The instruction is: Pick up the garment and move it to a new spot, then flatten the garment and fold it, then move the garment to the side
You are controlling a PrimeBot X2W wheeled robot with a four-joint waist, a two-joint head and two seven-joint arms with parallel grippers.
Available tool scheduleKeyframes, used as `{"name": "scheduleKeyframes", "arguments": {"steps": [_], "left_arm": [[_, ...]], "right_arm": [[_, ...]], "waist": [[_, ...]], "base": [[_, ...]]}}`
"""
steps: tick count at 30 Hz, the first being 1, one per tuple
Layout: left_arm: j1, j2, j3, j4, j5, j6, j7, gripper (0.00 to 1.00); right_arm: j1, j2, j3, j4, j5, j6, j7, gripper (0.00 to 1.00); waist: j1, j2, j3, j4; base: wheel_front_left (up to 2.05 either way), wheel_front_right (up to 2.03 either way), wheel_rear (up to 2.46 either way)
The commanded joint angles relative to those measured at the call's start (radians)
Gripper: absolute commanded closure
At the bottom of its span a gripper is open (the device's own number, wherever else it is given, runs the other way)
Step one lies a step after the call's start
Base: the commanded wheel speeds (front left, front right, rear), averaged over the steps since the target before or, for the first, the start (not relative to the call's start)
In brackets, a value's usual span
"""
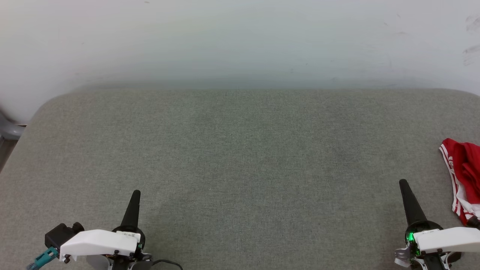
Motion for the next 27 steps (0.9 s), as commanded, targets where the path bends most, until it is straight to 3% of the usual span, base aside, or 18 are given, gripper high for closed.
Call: {"name": "scheduleKeyframes", "arguments": {"steps": [1, 27], "left_arm": [[-0.025, 0.001, 0.005, -0.004, -0.03, -0.012, 0.008, 1.0], [-0.047, -0.004, 0.032, 0.016, -0.26, -0.036, 0.065, 1.0]], "right_arm": [[-0.025, -0.002, -0.002, 0.001, 0.03, 0.0, 0.006, 1.0], [-0.063, 0.006, -0.009, 0.044, 0.241, 0.0, 0.059, 1.0]], "waist": [[0.0, 0.0, 0.0, -0.001], [0.0, 0.0, -0.005, -0.012]], "base": [[0.0, 0.0, 0.0], [0.0, 0.0, 0.0]]}}
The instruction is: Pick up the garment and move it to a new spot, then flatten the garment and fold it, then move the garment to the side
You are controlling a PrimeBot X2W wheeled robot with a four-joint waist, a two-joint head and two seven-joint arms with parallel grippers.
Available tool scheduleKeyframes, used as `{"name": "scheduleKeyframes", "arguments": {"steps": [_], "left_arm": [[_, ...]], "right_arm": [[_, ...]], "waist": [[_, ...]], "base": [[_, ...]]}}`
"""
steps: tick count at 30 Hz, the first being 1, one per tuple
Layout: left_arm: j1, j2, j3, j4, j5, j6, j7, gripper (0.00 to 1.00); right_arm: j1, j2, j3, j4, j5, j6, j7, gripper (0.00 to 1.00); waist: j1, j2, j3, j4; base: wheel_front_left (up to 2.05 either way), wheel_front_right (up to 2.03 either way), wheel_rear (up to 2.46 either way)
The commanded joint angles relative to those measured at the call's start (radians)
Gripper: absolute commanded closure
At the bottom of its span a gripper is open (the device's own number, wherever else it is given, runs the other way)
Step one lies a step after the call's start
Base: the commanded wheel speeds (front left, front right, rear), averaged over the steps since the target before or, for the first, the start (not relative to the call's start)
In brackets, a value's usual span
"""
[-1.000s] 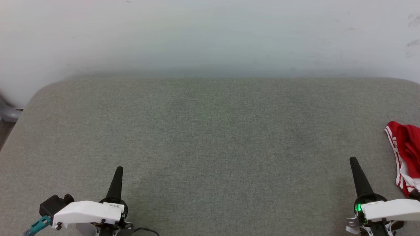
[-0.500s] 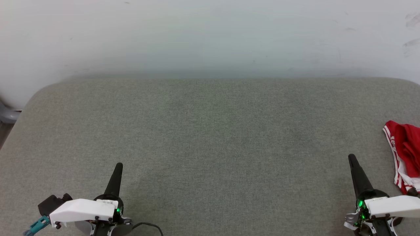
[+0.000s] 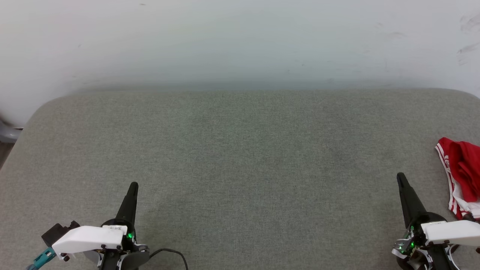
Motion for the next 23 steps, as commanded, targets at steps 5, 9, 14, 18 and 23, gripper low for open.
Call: {"name": "scheduleKeyframes", "arguments": {"steps": [5, 9, 14, 18, 23], "left_arm": [[-0.019, -0.001, 0.007, 0.003, -0.051, -0.012, 0.013, 1.0], [-0.023, -0.002, 0.011, 0.006, -0.081, -0.017, 0.021, 1.0], [-0.027, -0.002, 0.016, 0.009, -0.119, -0.02, 0.03, 1.0], [-0.027, -0.003, 0.02, 0.011, -0.146, -0.023, 0.038, 1.0], [-0.031, -0.004, 0.023, 0.014, -0.18, -0.026, 0.045, 1.0]], "right_arm": [[-0.024, 0.004, -0.003, 0.007, 0.049, 0.0, 0.013, 1.0], [-0.029, 0.005, -0.005, 0.013, 0.077, 0.0, 0.021, 1.0], [-0.037, 0.007, -0.006, 0.021, 0.11, 0.0, 0.029, 1.0], [-0.042, 0.008, -0.007, 0.026, 0.137, 0.0, 0.036, 1.0], [-0.046, 0.009, -0.009, 0.032, 0.166, 0.0, 0.043, 1.0]], "waist": [[0.0, 0.0, -0.001, -0.002], [0.0, 0.0, -0.002, -0.004], [0.0, 0.0, -0.003, -0.006], [0.0, 0.0, -0.003, -0.008], [0.0, 0.0, -0.004, -0.01]], "base": [[0.0, 0.0, 0.0], [0.0, 0.0, 0.0], [0.0, 0.0, 0.0], [0.0, 0.0, 0.0], [0.0, 0.0, 0.0]]}}
